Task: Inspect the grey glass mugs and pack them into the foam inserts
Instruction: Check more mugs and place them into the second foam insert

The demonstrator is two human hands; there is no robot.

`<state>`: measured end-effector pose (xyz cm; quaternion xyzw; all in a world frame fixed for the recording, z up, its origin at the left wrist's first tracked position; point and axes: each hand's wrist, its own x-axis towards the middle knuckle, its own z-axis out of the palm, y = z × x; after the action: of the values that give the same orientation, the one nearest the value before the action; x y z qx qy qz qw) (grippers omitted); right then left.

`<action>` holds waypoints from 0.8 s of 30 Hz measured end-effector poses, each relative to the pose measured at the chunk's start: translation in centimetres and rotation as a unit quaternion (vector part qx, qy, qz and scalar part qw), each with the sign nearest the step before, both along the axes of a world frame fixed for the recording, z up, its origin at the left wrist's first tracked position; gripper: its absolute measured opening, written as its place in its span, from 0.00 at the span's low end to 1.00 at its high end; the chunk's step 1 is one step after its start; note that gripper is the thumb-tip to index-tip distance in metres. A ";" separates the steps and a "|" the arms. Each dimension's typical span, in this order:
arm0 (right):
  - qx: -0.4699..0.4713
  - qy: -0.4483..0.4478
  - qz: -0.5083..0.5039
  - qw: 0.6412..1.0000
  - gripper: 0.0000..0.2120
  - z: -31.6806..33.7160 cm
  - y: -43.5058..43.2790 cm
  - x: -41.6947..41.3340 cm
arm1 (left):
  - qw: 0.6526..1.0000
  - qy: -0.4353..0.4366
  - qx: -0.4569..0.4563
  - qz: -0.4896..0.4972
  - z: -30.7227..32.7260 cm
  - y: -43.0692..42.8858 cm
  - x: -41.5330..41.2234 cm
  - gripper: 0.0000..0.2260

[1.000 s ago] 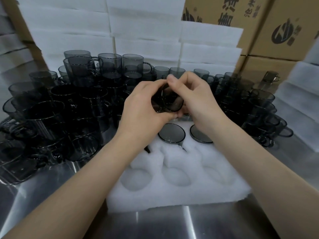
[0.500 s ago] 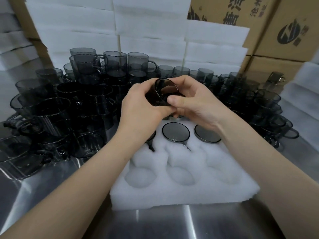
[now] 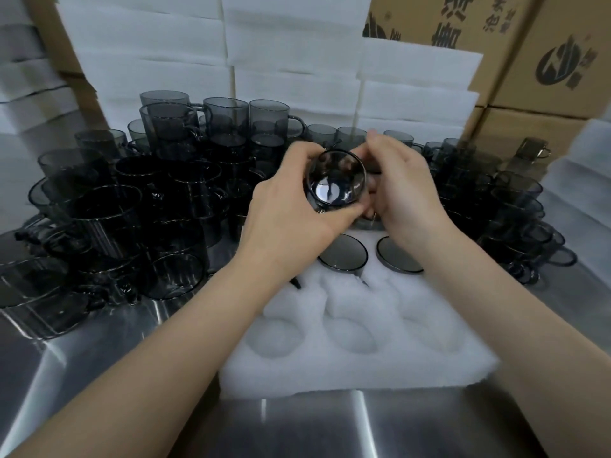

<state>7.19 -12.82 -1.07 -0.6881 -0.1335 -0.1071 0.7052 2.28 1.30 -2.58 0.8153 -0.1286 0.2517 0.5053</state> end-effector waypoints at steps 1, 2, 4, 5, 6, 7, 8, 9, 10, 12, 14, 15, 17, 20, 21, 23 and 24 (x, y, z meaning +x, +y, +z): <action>0.018 0.010 0.022 1.000 0.15 0.1 -0.3 0.3 | 1.000 0.001 -0.030 -0.003 0.0 0.0 -0.1 0.24; 0.030 0.021 0.052 0.998 0.15 0.1 -0.5 0.5 | 0.998 0.002 -0.057 -0.011 0.0 0.1 -0.1 0.24; 0.037 0.057 0.145 0.987 0.16 0.0 -0.7 0.7 | 0.995 0.005 -0.093 -0.044 0.0 0.2 -0.1 0.24; 0.036 0.074 0.194 0.977 0.17 -0.1 -0.7 0.6 | 0.992 0.008 -0.106 -0.064 0.0 0.2 -0.1 0.23; 0.038 0.086 0.233 0.968 0.18 -0.1 -0.7 0.5 | 0.989 0.013 -0.120 -0.083 0.0 0.2 0.0 0.22; 0.043 0.091 0.253 0.962 0.18 0.0 -0.7 0.4 | 0.986 0.016 -0.134 -0.100 0.0 0.3 0.1 0.22; 0.048 0.088 0.258 0.961 0.18 0.0 -0.8 0.4 | 0.983 0.018 -0.145 -0.112 0.1 0.2 0.2 0.22; 0.050 0.077 0.250 0.964 0.18 0.0 -0.9 0.3 | 0.981 0.020 -0.153 -0.120 0.0 0.3 0.3 0.23; 0.050 0.065 0.238 0.968 0.19 0.0 -1.0 0.3 | 0.980 0.021 -0.156 -0.122 -0.1 0.3 0.5 0.24; 0.058 0.046 0.221 0.972 0.20 0.0 -1.0 0.2 | 0.982 0.023 -0.148 -0.117 -0.2 0.5 0.7 0.29; 0.060 0.035 0.217 0.974 0.26 0.0 -0.8 0.0 | 0.981 0.016 -0.145 -0.126 -0.3 0.7 0.8 0.31; 0.052 0.028 0.214 0.975 0.28 -0.1 -0.8 0.0 | 0.980 0.016 -0.147 -0.131 -0.3 0.8 0.8 0.30; 0.017 0.004 0.193 0.981 0.26 -0.2 -0.8 0.0 | 0.979 0.032 -0.151 -0.136 -0.2 0.9 0.8 0.29; -0.050 -0.034 0.134 0.989 0.16 -0.3 -0.7 -0.1 | 0.981 0.051 -0.130 -0.135 -0.2 0.9 0.8 0.28; -0.062 -0.047 0.116 0.990 0.15 -0.4 -0.6 -0.1 | 0.984 0.048 -0.112 -0.131 -0.2 1.0 0.8 0.27; -0.076 -0.061 0.078 0.992 0.12 -0.3 -0.3 -0.2 | 0.989 0.035 -0.072 -0.122 -0.2 1.0 0.7 0.27; -0.080 -0.060 0.059 0.993 0.10 -0.2 -0.2 -0.3 | 0.990 0.031 -0.058 -0.124 -0.2 0.9 0.7 0.27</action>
<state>6.91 -13.05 -1.22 -0.7257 -0.2242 -0.0955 0.6434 2.93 2.25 -2.75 0.7700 -0.1980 0.1685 0.5826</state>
